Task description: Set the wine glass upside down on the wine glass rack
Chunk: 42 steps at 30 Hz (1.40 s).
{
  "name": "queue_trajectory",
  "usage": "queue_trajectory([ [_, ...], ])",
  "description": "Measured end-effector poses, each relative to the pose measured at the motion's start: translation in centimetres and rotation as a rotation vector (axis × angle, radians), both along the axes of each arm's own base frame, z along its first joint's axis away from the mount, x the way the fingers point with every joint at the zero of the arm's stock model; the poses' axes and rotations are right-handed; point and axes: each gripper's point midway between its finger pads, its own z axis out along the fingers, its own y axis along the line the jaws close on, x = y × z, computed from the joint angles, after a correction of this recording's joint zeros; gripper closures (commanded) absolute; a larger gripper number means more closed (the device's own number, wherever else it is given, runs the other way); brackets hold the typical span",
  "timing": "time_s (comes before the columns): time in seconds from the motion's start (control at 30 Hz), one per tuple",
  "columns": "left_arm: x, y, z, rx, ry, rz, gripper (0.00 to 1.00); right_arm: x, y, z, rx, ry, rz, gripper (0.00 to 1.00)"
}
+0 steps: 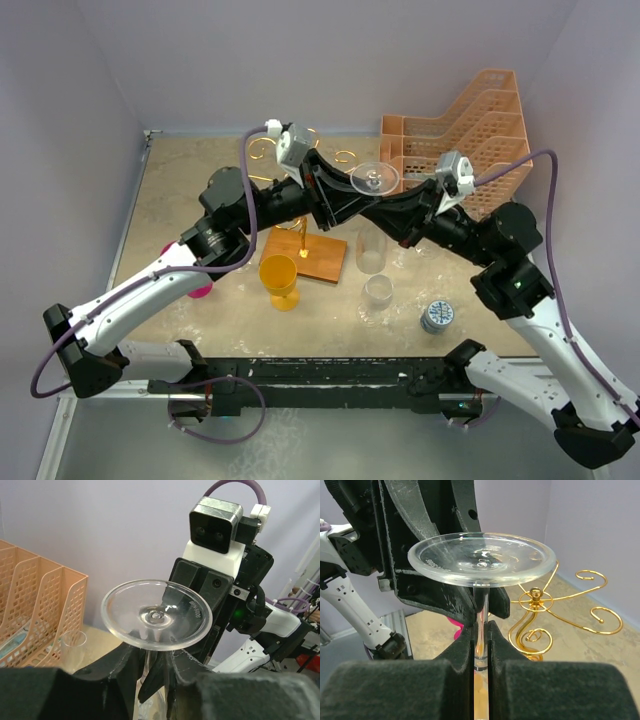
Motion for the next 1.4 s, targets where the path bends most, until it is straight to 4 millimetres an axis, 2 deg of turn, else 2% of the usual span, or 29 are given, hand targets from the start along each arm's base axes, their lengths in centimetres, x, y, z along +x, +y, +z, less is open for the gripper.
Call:
queue_trajectory([
  [0.07,0.0,0.1,0.0,-0.003,0.008,0.003,0.56,-0.1,-0.3,0.0,0.004,-0.005,-0.013,1.00],
  [0.17,0.2,0.8,0.4,-0.020,0.022,0.039,0.48,-0.1,-1.1,0.2,0.021,-0.012,-0.050,1.00],
  [0.4,1.7,4.6,0.4,-0.007,0.108,0.241,0.46,0.5,-4.1,1.3,0.101,-0.034,-0.220,1.00],
  [0.53,2.3,7.4,-1.3,0.086,0.123,0.376,0.44,1.5,-6.4,1.5,0.168,-0.028,-0.355,1.00],
  [0.63,2.8,10.7,-2.4,0.162,0.132,0.515,0.43,2.2,-7.6,1.3,0.206,-0.022,-0.430,1.00],
  [0.73,2.8,15.0,-2.8,0.190,0.149,0.667,0.42,3.3,-8.3,0.5,0.219,0.001,-0.495,1.00],
  [0.87,1.9,20.6,-2.1,0.140,0.163,0.827,0.40,4.7,-8.5,-0.5,0.236,0.021,-0.546,1.00],
  [1.0,0.9,24.8,-1.3,0.057,0.166,0.933,0.40,6.5,-8.1,-1.7,0.221,0.034,-0.591,1.00],
  [1.13,1.1,26.3,-2.3,0.051,0.183,1.000,0.40,9.0,-7.0,-3.5,0.172,0.046,-0.622,1.00],
  [1.27,1.9,26.0,-4.4,0.101,0.197,1.032,0.40,11.2,-5.5,-7.2,0.094,0.078,-0.630,1.00],
  [1.4,2.4,25.4,-5.1,0.134,0.202,1.038,0.40,12.3,-4.1,-9.0,0.051,0.075,-0.599,1.00],
])
